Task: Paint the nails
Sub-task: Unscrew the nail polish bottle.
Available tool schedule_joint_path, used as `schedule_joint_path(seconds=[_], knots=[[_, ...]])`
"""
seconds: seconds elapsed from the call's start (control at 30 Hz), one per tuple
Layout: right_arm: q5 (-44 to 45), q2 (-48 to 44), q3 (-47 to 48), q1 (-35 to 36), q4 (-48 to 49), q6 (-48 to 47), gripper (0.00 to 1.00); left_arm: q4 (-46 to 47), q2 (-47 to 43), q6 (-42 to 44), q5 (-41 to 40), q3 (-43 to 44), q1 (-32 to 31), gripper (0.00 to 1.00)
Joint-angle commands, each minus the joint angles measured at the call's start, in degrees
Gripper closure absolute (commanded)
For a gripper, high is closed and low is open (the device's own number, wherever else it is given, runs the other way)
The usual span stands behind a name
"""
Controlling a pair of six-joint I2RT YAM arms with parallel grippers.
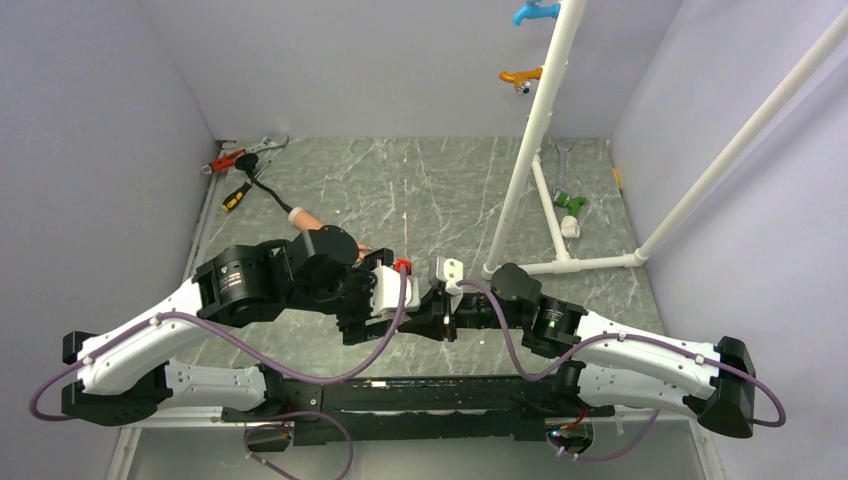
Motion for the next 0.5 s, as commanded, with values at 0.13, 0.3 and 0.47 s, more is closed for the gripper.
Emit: schedule_joint_path(seconds=[0.13,0.3,0.47], knots=[[-1.36,-0.58,2.47,0.13,4.35,0.56,1.0,0.71,1.6,2.86,2.71,-0.07,-0.8,0.34],[-1.23,-1.32,2.36,0.14,3.95,0.51,1.0,0.75,2.49,3.7,1.38,-0.5,-1.18,0.38],[-1.03,-2.11,2.13,0.15,3.69,0.61,1.0,-0.42,4.16,3.04,0.24,-0.09,-1.52,0.42]])
